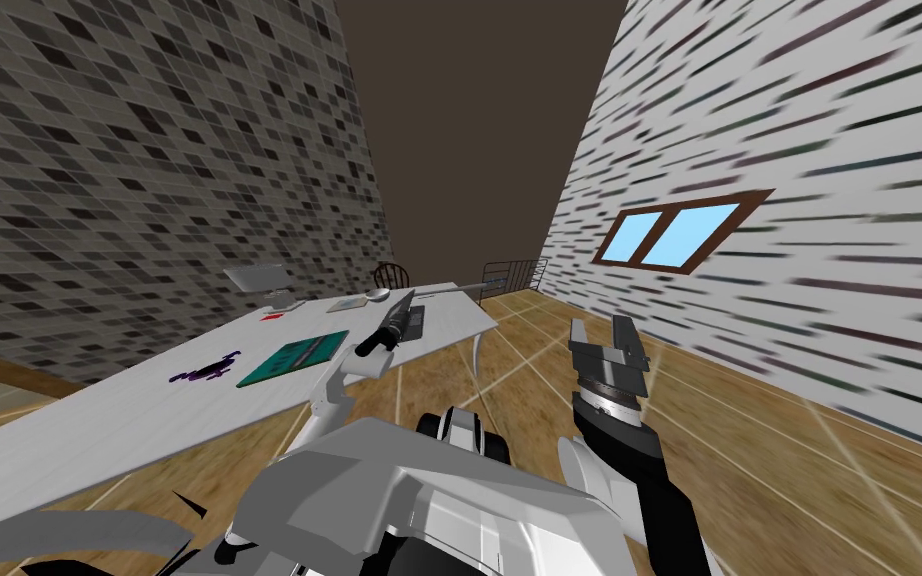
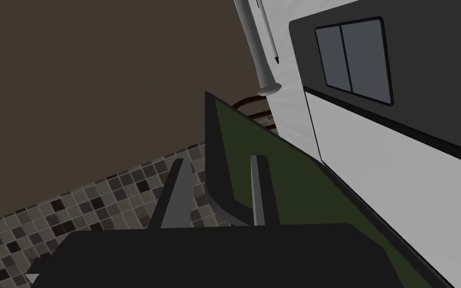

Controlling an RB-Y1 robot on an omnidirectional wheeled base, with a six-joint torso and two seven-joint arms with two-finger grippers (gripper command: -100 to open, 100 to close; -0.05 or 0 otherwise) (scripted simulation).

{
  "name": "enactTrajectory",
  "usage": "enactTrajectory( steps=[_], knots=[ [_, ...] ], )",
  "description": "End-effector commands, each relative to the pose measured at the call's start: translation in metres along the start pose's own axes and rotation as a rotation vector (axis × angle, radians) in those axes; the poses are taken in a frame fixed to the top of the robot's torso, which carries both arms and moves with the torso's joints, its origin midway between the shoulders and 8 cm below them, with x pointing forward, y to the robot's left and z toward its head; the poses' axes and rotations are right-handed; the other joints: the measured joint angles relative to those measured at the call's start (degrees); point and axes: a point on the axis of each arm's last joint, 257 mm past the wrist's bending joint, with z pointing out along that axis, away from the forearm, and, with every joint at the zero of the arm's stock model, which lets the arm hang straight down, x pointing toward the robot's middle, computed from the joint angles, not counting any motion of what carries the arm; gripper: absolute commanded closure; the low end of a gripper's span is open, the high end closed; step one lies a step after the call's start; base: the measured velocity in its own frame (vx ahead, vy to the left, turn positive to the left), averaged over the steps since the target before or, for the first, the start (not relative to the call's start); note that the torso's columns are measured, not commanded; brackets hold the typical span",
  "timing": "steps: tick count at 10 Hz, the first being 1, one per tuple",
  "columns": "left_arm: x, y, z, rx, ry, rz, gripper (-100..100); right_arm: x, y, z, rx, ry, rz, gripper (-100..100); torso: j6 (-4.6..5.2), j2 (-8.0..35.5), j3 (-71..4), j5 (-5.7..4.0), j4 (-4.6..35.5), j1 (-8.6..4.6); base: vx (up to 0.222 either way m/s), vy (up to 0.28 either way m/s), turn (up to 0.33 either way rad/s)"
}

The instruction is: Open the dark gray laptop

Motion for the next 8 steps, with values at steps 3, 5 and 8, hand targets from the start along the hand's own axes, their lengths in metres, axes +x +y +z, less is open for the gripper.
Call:
enactTrajectory(
  steps=[3,5,8],
  knots=[
    [-0.014,0.036,0.015,-0.046,-0.035,0.144,100,0.000,0.000,0.000,0.000,0.000,0.000,0,0.01,-0.1,0.0,-0.03,-0.1,-0.26,0.014,-0.089,-0.011],
    [-0.015,0.021,0.004,-0.041,-0.035,0.117,-100,0.000,0.000,0.000,0.000,0.000,0.000,0,0.02,-0.1,-0.1,0.01,-0.1,-0.08,0.018,-0.012,-0.012],
    [-0.018,0.007,-0.010,-0.042,-0.039,0.115,-100,0.000,0.000,0.000,0.000,0.000,0.000,0,-0.01,-0.1,0.0,-0.01,0.0,-0.09,0.033,0.038,-0.013]
  ],
)
